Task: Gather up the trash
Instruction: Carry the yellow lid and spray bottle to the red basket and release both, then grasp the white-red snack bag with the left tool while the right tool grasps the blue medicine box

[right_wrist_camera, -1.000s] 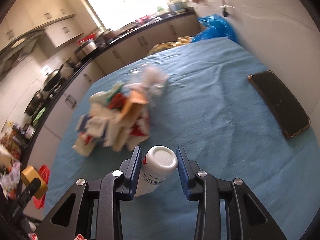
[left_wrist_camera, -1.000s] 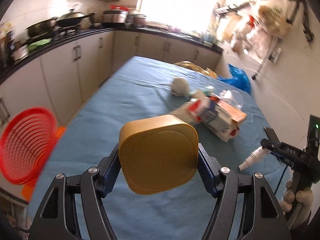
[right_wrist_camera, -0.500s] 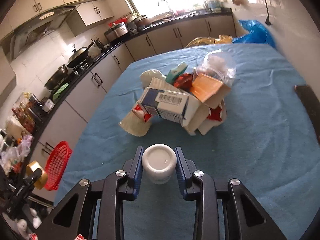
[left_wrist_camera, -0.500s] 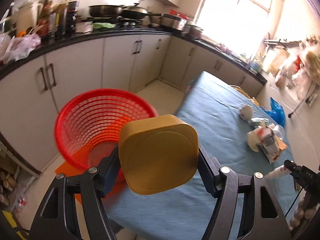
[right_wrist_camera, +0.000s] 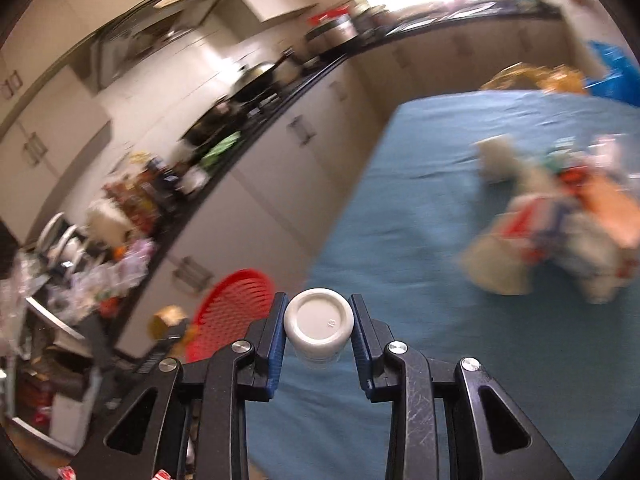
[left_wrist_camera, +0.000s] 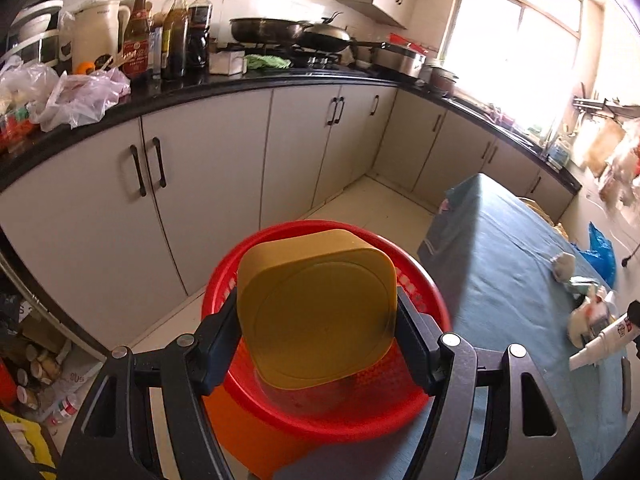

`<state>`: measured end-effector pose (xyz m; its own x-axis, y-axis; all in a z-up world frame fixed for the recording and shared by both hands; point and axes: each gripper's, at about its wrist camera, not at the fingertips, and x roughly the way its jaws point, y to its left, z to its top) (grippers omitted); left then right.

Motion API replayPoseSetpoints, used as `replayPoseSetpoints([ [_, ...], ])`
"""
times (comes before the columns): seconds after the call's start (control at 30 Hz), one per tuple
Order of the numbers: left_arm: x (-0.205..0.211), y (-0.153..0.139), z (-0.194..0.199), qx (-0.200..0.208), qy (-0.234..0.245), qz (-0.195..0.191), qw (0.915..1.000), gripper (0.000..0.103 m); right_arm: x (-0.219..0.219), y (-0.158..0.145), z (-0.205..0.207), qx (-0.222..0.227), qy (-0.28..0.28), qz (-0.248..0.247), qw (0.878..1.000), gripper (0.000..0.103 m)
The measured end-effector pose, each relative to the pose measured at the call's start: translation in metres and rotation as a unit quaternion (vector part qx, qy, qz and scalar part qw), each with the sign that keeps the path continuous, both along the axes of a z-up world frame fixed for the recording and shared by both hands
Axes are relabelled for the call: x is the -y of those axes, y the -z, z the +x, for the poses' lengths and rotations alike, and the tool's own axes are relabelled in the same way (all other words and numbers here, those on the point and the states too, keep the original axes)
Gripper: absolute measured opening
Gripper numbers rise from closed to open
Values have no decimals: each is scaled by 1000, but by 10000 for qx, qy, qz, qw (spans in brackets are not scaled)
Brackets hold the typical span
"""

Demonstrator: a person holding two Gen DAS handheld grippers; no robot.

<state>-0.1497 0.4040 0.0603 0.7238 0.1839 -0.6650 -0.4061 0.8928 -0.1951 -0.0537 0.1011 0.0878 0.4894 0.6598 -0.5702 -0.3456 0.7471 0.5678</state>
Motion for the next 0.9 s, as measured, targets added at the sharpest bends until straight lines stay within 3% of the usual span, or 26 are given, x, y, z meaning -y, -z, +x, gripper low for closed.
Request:
replayPoseSetpoints([
  [0.3, -32, 24, 18, -192, 50, -642, 9977, 71, -122, 37, 29, -245, -873, -40, 9959, 33],
  [0.43, -41, 25, 12, -63, 0, -802, 9968, 80, -146, 59, 33, -378, -970, -303, 9941, 37],
  [0.5, -42, 24, 9, -19, -24, -811, 9967, 81, -147, 63, 30, -383, -988, -323, 9938, 39],
  [0.63, -40, 19, 4, 48, -77, -762, 9970, 82, -133, 57, 21, -151, -871, -479, 9949, 54],
  [0.9, -8, -7, -12, 308, 66, -336, 9989, 83, -84, 42, 1, 352, -275, -748, 9962, 64],
])
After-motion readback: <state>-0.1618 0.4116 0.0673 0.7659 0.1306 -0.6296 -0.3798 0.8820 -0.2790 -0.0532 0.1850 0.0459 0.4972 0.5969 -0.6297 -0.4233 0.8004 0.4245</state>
